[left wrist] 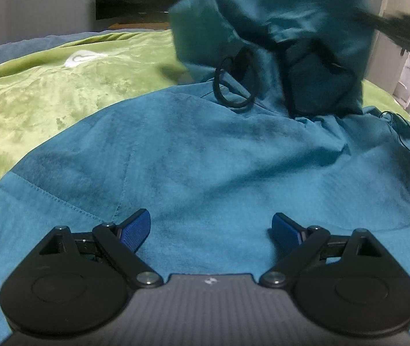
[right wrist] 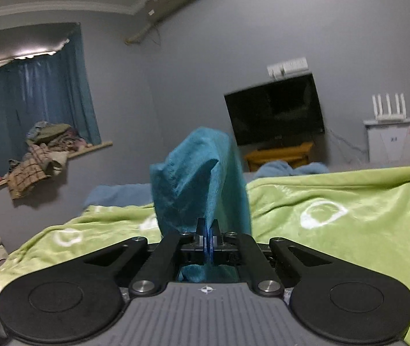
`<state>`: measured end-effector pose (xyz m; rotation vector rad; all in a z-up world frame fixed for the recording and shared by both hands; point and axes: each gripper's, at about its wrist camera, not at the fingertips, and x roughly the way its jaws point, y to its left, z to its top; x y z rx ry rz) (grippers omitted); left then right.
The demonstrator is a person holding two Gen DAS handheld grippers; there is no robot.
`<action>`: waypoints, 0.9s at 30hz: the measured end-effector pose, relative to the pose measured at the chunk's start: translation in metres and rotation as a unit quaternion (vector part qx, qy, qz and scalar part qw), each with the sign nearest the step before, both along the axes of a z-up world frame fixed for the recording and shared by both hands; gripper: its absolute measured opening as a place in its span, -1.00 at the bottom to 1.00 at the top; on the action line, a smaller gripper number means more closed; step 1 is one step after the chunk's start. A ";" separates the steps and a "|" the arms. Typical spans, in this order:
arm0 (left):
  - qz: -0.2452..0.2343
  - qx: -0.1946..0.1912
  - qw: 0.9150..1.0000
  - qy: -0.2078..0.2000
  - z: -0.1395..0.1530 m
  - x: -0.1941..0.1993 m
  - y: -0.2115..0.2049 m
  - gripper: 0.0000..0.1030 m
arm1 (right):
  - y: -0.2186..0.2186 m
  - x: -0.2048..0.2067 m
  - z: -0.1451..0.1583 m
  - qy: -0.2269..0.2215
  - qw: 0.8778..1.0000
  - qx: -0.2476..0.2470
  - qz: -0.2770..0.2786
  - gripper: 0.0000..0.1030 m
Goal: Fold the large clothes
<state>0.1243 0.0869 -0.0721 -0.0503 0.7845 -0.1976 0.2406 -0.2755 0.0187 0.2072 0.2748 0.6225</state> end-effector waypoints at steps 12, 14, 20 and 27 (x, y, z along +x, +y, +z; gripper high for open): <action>0.112 0.028 0.992 -0.059 0.031 -0.034 0.025 0.78 | -0.043 -0.186 -0.069 0.097 0.987 -0.130 -0.018 -0.86; 0.137 0.033 0.987 -0.074 0.040 -0.043 0.029 0.78 | -0.051 -0.198 -0.072 0.110 0.985 -0.127 -0.041 -0.68; 0.197 0.028 0.973 -0.113 0.069 -0.065 0.043 0.78 | -0.036 -0.220 -0.037 0.078 0.989 -0.111 -0.066 -0.26; 0.136 -0.033 0.979 -0.147 0.095 -0.080 0.027 0.78 | 0.038 -0.218 -0.025 0.067 0.987 -0.143 -0.019 -0.23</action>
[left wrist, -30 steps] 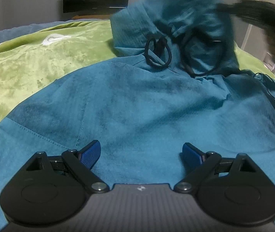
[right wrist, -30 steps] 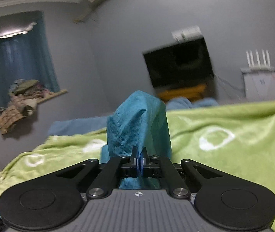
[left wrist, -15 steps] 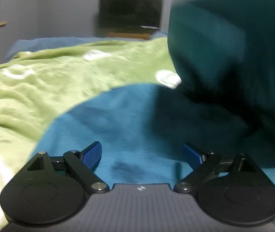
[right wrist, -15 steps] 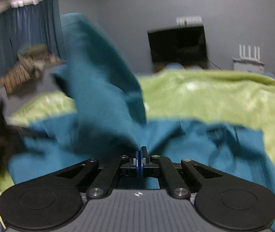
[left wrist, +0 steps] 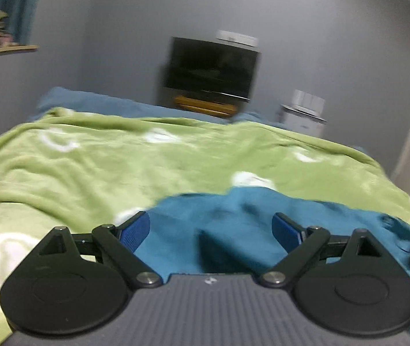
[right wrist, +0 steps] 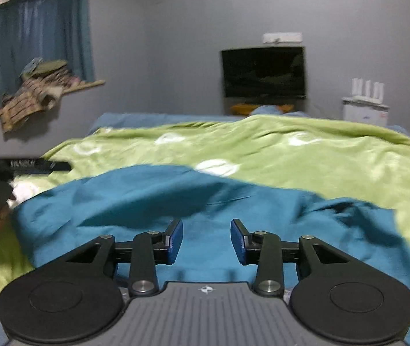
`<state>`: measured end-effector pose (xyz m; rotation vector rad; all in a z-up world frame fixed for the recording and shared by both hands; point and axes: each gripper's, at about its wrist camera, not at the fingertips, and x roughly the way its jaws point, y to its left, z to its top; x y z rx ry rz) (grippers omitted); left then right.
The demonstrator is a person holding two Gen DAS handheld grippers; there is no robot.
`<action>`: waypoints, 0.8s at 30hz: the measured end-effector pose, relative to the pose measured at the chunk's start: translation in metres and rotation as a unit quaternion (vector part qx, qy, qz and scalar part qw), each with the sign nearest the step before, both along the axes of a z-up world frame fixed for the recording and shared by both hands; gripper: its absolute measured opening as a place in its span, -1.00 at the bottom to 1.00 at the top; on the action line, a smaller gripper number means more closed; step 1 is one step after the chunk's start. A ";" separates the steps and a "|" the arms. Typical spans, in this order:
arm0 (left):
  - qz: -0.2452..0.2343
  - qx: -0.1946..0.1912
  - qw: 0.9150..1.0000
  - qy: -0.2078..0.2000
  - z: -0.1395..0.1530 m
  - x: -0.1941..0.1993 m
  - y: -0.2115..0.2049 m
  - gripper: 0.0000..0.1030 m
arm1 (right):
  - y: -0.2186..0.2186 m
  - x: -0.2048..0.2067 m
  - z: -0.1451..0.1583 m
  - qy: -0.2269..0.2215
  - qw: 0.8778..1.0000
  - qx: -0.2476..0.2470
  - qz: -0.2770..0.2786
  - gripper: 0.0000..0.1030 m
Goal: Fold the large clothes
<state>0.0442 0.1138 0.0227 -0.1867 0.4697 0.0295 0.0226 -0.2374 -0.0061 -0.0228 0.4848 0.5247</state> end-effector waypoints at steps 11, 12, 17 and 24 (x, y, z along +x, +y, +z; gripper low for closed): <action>-0.088 0.139 0.977 0.135 -0.084 0.032 -0.053 0.87 | 0.033 -0.008 -0.060 0.040 0.995 -0.086 -0.026 -0.16; -0.088 0.136 0.978 0.134 -0.083 0.033 -0.052 0.87 | 0.032 -0.009 -0.059 0.040 0.996 -0.080 -0.026 -0.08; -0.064 0.107 0.990 0.060 -0.055 0.010 -0.044 0.87 | 0.028 -0.008 -0.052 0.048 0.996 -0.064 -0.030 0.00; -0.145 0.113 0.980 0.070 -0.054 0.004 -0.081 0.87 | 0.031 -0.012 -0.059 0.045 0.995 -0.077 -0.038 0.05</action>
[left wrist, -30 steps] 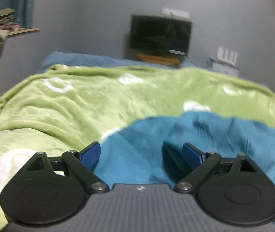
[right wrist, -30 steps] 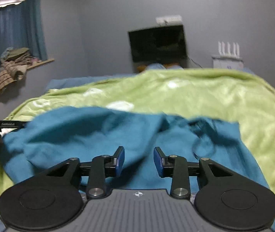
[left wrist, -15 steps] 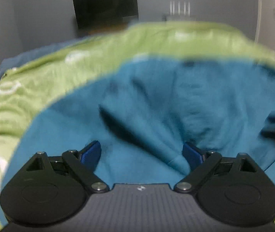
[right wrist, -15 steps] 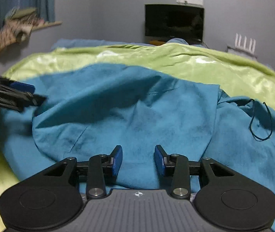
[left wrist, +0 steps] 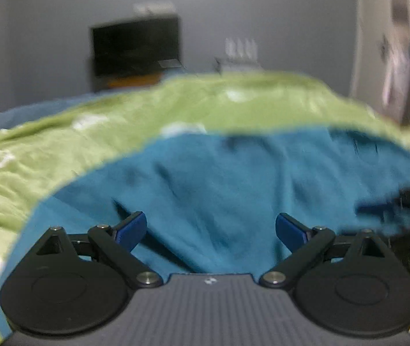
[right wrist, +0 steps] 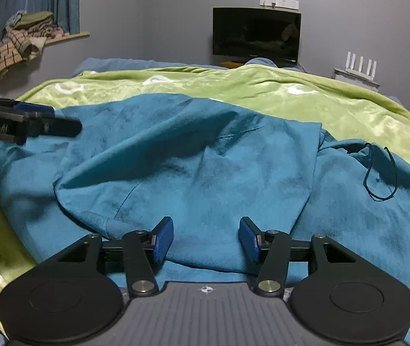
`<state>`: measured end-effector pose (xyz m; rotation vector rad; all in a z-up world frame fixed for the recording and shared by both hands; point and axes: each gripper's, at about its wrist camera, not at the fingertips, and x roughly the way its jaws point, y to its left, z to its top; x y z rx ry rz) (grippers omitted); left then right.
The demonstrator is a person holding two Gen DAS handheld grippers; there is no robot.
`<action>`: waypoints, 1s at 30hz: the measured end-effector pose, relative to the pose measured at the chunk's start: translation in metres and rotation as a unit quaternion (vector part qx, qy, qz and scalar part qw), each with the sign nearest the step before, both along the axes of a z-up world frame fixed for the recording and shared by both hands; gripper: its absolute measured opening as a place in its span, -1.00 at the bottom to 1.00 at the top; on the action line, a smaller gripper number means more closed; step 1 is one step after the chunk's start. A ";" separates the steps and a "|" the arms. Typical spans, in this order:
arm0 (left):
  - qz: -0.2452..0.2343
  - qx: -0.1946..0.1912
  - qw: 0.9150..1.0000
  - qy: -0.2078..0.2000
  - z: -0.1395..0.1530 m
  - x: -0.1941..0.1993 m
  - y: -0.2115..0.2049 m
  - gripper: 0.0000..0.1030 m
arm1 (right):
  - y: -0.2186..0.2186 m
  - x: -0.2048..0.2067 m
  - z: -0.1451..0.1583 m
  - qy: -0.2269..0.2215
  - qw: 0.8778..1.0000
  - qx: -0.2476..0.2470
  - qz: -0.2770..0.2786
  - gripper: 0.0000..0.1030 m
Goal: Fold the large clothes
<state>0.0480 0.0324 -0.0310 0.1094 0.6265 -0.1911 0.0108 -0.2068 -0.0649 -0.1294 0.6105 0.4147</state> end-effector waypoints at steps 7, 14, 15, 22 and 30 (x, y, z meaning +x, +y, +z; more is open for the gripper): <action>-0.026 0.037 0.996 0.071 -0.042 0.015 -0.007 1.00 | -0.004 -0.003 -0.001 0.022 0.999 0.024 -0.010 0.16; -0.019 0.041 0.997 0.057 -0.039 0.004 -0.011 1.00 | -0.026 -0.023 0.012 0.026 0.997 0.055 -0.044 0.29; -0.017 0.041 0.998 0.054 -0.038 -0.002 -0.009 1.00 | -0.034 -0.028 0.016 0.025 0.996 0.057 -0.059 0.36; -0.013 0.058 0.997 0.042 -0.032 -0.015 -0.012 1.00 | -0.108 -0.061 0.040 0.012 0.978 0.109 -0.176 0.46; -0.031 0.003 1.000 0.003 -0.006 -0.034 -0.021 1.00 | -0.128 -0.079 0.033 0.025 0.975 0.084 -0.206 0.48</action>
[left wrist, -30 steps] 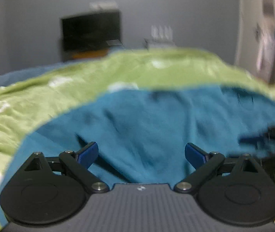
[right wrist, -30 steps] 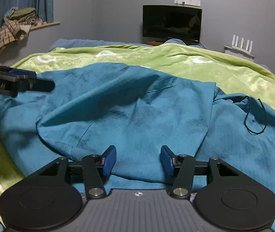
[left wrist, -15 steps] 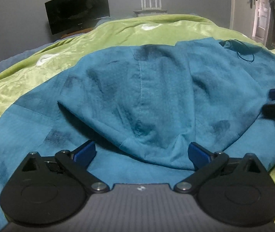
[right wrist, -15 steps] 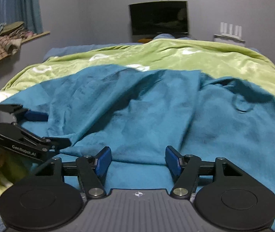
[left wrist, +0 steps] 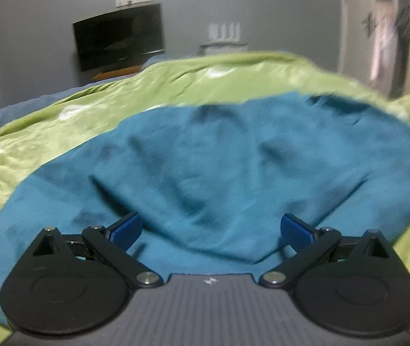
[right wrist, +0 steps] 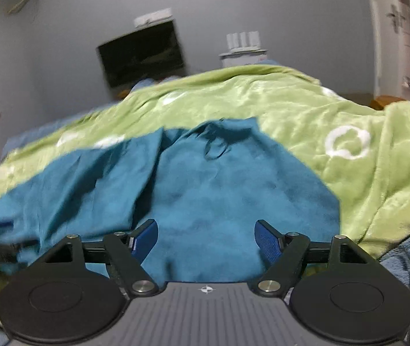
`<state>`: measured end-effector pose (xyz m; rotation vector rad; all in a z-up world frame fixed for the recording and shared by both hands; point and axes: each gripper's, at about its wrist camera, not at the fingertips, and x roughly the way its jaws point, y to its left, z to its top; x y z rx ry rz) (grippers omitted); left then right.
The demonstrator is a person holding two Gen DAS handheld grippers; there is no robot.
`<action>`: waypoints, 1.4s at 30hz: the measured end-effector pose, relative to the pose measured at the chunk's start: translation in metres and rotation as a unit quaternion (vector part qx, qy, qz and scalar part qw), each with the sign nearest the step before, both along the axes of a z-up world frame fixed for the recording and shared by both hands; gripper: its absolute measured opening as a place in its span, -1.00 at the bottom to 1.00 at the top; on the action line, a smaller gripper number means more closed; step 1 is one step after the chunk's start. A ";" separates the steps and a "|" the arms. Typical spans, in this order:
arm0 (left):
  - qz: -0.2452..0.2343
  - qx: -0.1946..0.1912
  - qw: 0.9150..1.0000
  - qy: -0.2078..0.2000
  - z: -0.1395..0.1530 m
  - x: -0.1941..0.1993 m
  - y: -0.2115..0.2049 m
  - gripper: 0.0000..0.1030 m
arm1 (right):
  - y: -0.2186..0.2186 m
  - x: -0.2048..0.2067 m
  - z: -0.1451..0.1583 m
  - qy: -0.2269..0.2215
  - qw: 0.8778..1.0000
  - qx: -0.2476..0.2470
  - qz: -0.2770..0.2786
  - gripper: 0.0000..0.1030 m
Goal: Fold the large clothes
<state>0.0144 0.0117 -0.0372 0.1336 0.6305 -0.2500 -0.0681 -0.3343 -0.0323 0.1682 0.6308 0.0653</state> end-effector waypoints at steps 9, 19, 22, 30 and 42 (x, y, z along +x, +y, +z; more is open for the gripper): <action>-0.025 0.049 0.997 0.048 -0.026 0.011 -0.014 1.00 | -0.025 -0.010 -0.011 0.051 0.990 0.116 -0.068 0.48; -0.028 0.040 0.998 0.047 -0.030 0.014 -0.010 1.00 | -0.041 0.000 -0.035 0.060 0.983 0.155 -0.083 0.48; -0.029 0.038 0.998 0.048 -0.030 0.016 -0.009 1.00 | -0.055 0.013 -0.045 0.048 0.972 0.210 -0.093 0.48; -0.027 0.035 0.998 0.049 -0.032 0.018 -0.009 1.00 | -0.069 0.021 -0.038 -0.017 0.960 0.260 -0.103 0.47; 0.014 -0.060 0.998 0.001 0.001 0.016 -0.009 1.00 | -0.067 0.048 -0.043 -0.071 0.952 0.274 -0.118 -0.37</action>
